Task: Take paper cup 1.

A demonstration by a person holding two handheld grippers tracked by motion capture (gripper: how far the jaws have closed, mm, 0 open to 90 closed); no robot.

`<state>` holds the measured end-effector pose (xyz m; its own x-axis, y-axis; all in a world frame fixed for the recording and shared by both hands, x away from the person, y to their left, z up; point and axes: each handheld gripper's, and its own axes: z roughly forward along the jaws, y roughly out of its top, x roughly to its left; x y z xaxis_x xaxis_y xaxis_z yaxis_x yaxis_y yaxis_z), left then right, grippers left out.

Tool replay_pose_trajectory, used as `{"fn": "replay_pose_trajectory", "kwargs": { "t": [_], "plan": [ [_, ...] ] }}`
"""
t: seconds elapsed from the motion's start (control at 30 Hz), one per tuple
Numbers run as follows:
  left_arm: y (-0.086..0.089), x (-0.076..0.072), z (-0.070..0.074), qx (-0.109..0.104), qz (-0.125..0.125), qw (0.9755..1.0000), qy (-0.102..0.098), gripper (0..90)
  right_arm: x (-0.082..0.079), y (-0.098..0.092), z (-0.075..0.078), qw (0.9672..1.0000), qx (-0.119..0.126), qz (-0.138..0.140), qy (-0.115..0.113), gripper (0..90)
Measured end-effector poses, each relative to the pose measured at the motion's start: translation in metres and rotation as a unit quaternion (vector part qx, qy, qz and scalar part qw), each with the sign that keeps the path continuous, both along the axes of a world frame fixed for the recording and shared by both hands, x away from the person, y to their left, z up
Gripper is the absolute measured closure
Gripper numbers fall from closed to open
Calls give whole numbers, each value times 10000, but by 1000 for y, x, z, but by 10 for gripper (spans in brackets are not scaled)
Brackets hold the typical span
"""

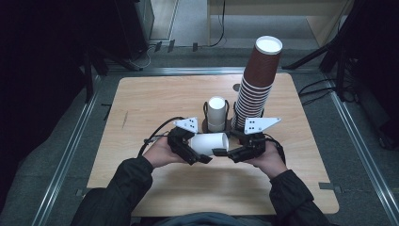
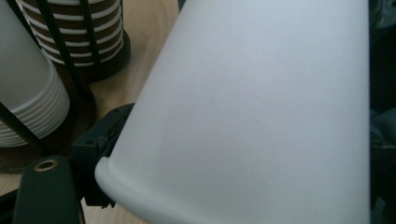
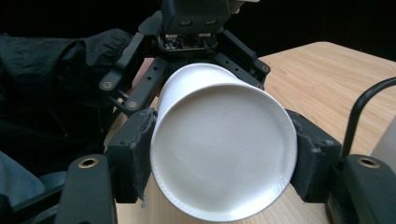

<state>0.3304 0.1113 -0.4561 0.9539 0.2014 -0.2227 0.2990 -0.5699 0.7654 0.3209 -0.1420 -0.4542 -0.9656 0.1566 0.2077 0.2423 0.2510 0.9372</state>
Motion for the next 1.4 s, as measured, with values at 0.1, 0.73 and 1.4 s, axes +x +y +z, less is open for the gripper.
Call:
{"fn": "replay_pose_trajectory", "kwargs": {
  "t": [0.1, 0.73, 1.4],
  "plan": [
    [2, 1, 1, -89, 9, 10000, 41, 161, 0, 0, 0, 10000, 8, 9, 16, 331],
    [12, 3, 5, -68, 37, 10000, 15, 209, 2, -4, 2, 9999, 16, -87, 95, 263],
    [27, 10, 11, 802, 318, 9961, -210, 210, 3, -6, -8, 9939, -1067, -238, -140, 256]
  ]
}}
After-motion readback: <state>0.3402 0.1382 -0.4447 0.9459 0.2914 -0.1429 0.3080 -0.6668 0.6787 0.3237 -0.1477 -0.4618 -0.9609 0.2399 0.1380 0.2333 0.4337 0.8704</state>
